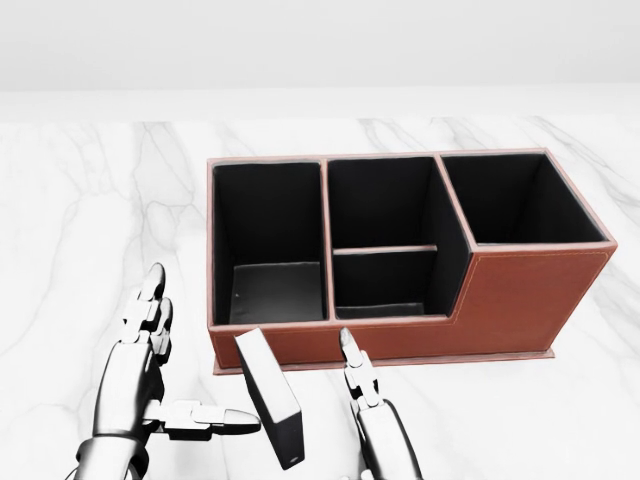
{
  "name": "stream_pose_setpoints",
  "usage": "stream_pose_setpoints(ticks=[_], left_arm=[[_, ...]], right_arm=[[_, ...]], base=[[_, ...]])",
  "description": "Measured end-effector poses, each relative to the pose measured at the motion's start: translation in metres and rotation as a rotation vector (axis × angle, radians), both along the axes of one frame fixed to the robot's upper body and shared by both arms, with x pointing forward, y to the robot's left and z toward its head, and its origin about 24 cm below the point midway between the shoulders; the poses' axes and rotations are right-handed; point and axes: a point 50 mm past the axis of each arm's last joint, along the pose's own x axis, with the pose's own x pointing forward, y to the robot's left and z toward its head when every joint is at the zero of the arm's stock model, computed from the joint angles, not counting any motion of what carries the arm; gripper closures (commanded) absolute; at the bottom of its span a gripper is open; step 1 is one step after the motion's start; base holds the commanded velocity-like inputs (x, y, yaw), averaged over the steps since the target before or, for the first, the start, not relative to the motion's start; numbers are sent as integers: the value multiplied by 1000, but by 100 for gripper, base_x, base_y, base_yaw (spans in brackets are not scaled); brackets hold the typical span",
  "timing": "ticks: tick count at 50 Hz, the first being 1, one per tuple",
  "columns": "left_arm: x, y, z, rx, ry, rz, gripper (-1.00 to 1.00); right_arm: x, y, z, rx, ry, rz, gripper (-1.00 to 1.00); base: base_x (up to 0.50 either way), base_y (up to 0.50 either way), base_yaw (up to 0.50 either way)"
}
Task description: Pick up the book and place it in the right compartment of the caddy.
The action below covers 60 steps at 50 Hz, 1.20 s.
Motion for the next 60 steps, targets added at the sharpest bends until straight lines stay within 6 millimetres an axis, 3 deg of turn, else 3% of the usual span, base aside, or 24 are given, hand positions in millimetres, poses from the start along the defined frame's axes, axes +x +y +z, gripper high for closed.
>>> stream_pose_setpoints(ticks=[14, 35, 60], left_arm=[[0, 0, 0, 0, 0, -1, -100], [0, -1, 0, 0, 1, -5, -100], [0, -2, 0, 1, 2, -9, -100]], right_arm=[[5, 10, -1, -2, 0, 12, -100], [25, 17, -17, -44, 65, -10, -100], [32, 28, -14, -79, 47, 4, -100]], base=[[0, 0, 0], [0, 0, 0], [0, 0, 0]])
